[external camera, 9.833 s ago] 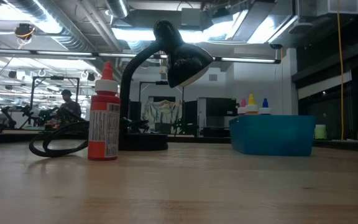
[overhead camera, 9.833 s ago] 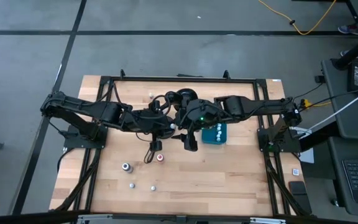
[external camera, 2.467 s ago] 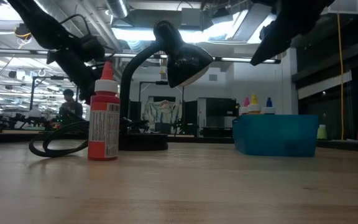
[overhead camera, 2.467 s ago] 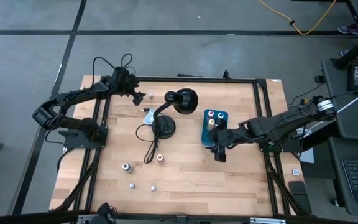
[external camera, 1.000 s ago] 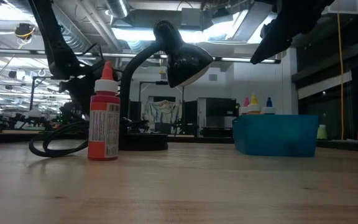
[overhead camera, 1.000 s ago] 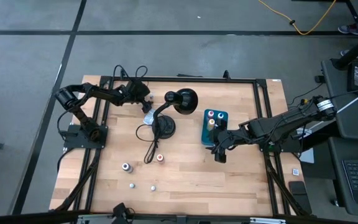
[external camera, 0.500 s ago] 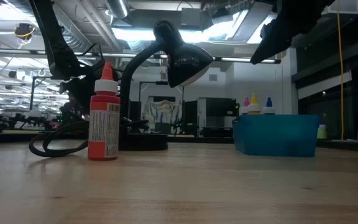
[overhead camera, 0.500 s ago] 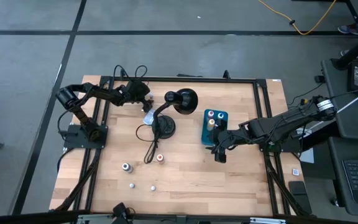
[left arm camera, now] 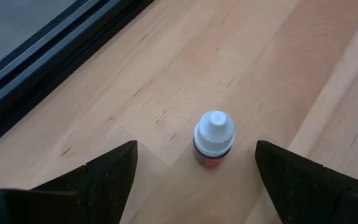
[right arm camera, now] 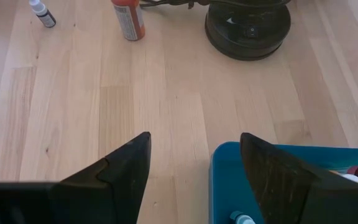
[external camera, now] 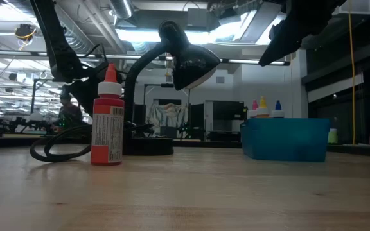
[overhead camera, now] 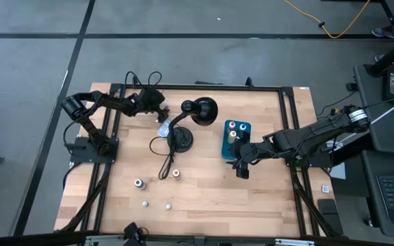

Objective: Pick & Place food coloring
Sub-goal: Put the top small pink food coloring bottle into the blue bin

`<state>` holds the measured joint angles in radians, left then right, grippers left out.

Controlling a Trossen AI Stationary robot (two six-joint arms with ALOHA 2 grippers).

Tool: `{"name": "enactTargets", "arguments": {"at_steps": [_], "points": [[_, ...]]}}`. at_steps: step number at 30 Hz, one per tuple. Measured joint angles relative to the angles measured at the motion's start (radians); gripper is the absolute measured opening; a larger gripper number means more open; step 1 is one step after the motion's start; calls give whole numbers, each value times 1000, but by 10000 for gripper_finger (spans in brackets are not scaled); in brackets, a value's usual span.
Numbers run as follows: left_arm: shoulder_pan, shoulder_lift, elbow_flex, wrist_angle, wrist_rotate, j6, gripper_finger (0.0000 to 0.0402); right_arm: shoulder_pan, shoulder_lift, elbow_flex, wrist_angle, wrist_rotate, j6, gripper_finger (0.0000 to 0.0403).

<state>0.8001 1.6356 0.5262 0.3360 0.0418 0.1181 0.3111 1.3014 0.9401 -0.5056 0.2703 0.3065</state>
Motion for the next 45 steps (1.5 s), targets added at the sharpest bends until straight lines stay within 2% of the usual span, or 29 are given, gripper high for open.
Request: {"name": "enactTargets", "arguments": {"at_steps": [3,13,24,45], "points": [[0,0,0,0,0,0,311,0,0,0,0,9,2,247],[0,0,0,5,1,-1,232,0,0,0,0,33,2,247],[0,0,0,5,2,-1,176,0,0,0,0,43,0,246],[0,-1,0,5,58,7,78,0,0,0,-1,43,-1,194]]}}
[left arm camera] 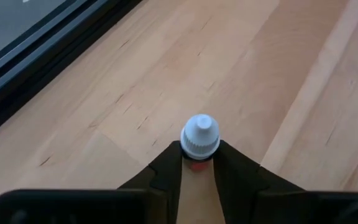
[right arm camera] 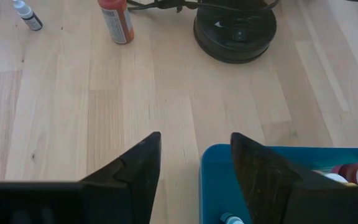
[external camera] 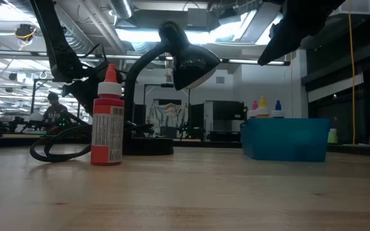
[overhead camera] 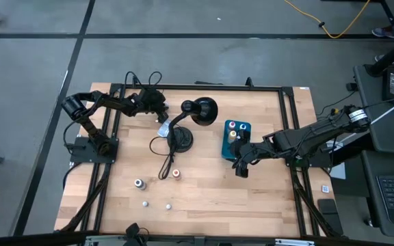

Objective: Pick & Place food coloring
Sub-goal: Put the top small pink food coloring bottle into the blue bin

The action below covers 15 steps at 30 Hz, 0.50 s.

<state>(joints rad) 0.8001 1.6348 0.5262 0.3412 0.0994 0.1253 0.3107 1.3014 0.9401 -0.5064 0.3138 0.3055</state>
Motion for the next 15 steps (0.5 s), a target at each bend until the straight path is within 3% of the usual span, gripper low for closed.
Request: {"name": "enactTargets", "arguments": {"at_steps": [15], "points": [[-1,0,0,-1,45,-20,73,0,0,0,0,0,0,174]]}}
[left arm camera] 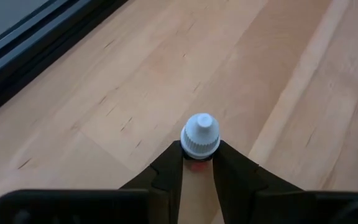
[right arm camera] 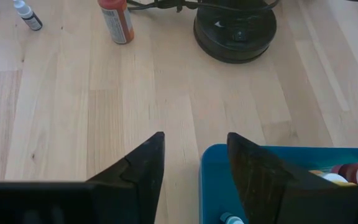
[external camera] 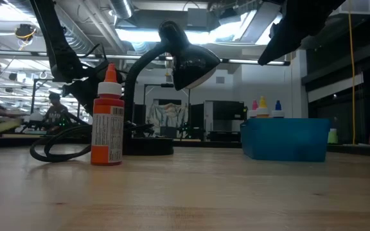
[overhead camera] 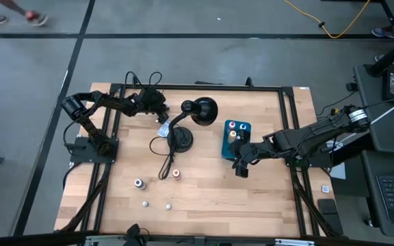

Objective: Pick & Place food coloring
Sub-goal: Put the top small pink food coloring bottle into the blue bin

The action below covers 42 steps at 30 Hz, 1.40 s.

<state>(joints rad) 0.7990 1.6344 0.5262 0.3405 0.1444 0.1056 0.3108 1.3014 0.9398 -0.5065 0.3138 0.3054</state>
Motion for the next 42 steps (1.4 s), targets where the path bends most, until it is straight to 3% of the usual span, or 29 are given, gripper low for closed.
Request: {"name": "enactTargets", "arguments": {"at_steps": [14,20,28,36,42], "points": [[-18,-49,0,-11,6,-17,73,0,0,0,0,0,-25,173],[-42,-196,0,-112,0,-17,73,0,0,0,0,0,-31,173],[-134,-483,0,-321,-62,-34,74,0,0,0,18,33,-70,174],[-297,-723,51,-536,-143,-97,70,-3,0,0,86,34,-125,234],[-429,-777,169,-684,-191,-149,69,-3,0,0,99,35,-137,277]]}}
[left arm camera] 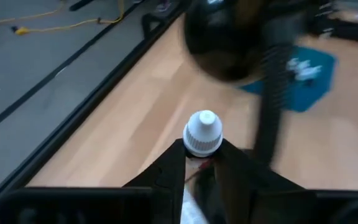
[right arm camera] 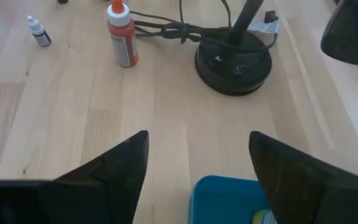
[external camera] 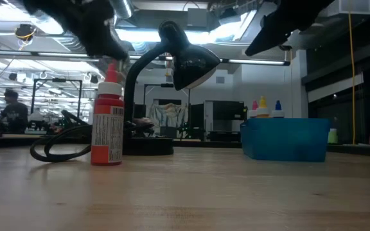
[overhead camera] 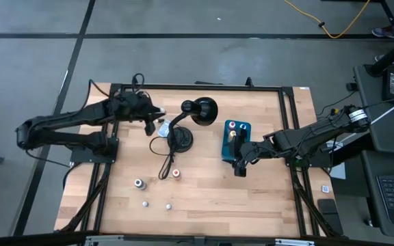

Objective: Pick & Place food coloring
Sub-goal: Put the top small pink food coloring bottle into the blue bin

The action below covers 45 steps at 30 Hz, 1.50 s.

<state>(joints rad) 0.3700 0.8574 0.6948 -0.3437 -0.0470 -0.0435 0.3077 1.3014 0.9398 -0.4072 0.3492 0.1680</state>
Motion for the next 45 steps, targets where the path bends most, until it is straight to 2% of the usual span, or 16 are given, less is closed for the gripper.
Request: {"name": "enactTargets", "arguments": {"at_steps": [7,16,22,34,40,45], "points": [[-197,22,135,-72,-93,-40,69,0,0,28,3,31,-15,284],[-417,103,289,-182,-241,-91,68,0,0,228,-22,51,-22,284],[-509,211,391,-190,-251,-101,68,0,0,363,-52,52,-55,284],[-562,485,682,-292,-250,-57,68,-4,67,548,-147,49,-123,284],[-561,596,806,-323,-234,-18,68,-11,125,592,-159,-12,-150,284],[-561,671,879,-338,-208,4,68,-11,155,595,-163,-14,-182,284]]}}
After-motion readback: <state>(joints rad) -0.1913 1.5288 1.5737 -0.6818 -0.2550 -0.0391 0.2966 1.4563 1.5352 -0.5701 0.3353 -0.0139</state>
